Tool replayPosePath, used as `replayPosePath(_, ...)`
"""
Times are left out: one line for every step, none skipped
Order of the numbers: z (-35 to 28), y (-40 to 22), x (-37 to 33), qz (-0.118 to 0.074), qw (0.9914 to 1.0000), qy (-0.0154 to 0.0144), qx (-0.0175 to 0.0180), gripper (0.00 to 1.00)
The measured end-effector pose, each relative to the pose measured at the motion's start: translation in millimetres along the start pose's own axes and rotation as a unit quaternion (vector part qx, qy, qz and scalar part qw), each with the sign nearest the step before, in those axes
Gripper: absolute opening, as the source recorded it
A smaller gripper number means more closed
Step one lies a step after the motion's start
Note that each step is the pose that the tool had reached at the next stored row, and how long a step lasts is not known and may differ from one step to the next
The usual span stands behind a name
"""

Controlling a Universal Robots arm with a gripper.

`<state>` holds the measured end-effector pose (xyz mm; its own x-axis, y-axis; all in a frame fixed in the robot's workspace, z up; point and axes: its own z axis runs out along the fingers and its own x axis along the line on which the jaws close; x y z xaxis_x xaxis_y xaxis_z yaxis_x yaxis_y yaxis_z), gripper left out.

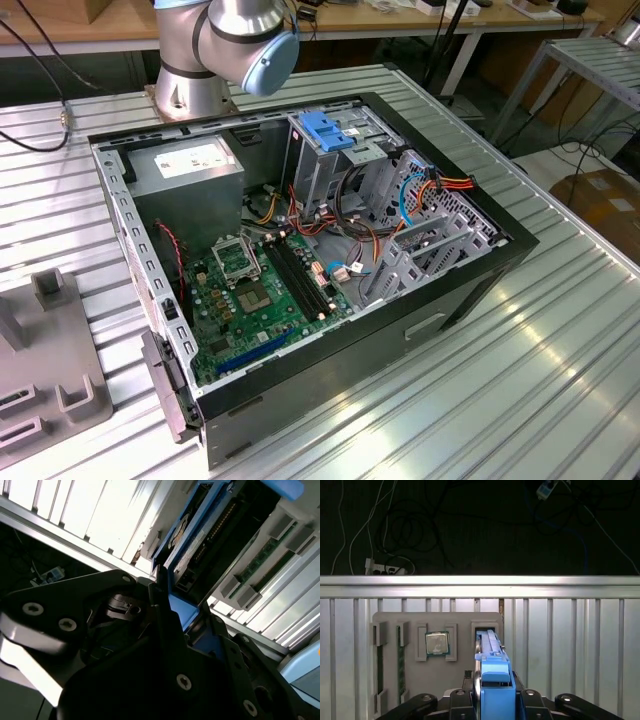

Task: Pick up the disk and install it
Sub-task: 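Pick up the disk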

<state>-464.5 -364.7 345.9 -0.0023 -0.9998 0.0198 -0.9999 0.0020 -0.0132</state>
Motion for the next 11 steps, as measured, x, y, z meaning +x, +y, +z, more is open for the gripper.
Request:
replayPosePath(-2.2,0.0,0.1,0.0,1.0,-0.0002,0.0,0.37)
replayPosePath(-3.7,0.0,0.1,0.0,1.0,-0.0002,0.0,0.37)
replayPosePath(-4.6,-0.1,0.1,0.0,1.0,-0.0002,0.0,0.37)
replayPosePath(-5.6,-0.1,0.1,0.0,1.0,-0.0003,0.0,0.37)
replayPosePath(-7.0,-0.1,0.1,0.0,1.0,-0.0004,0.0001,0.37)
replayPosePath(-8.4,-0.1,0.2,0.0,1.0,-0.0005,0.0,0.37)
replayPosePath(-9.2,-0.1,0.2,0.0,1.0,-0.0006,0.0,0.37)
replayPosePath(-9.9,-0.1,0.2,0.0,1.0,-0.0007,0.0001,0.37)
replayPosePath(-10.8,-0.1,0.2,0.0,1.0,-0.0008,0.0001,0.37)
replayPosePath(-11.6,-0.1,0.2,0.0,1.0,-0.0008,0.0,0.37)
replayPosePath(-12.6,-0.2,0.3,0.0,1.0,-0.001,0.0,0.37)
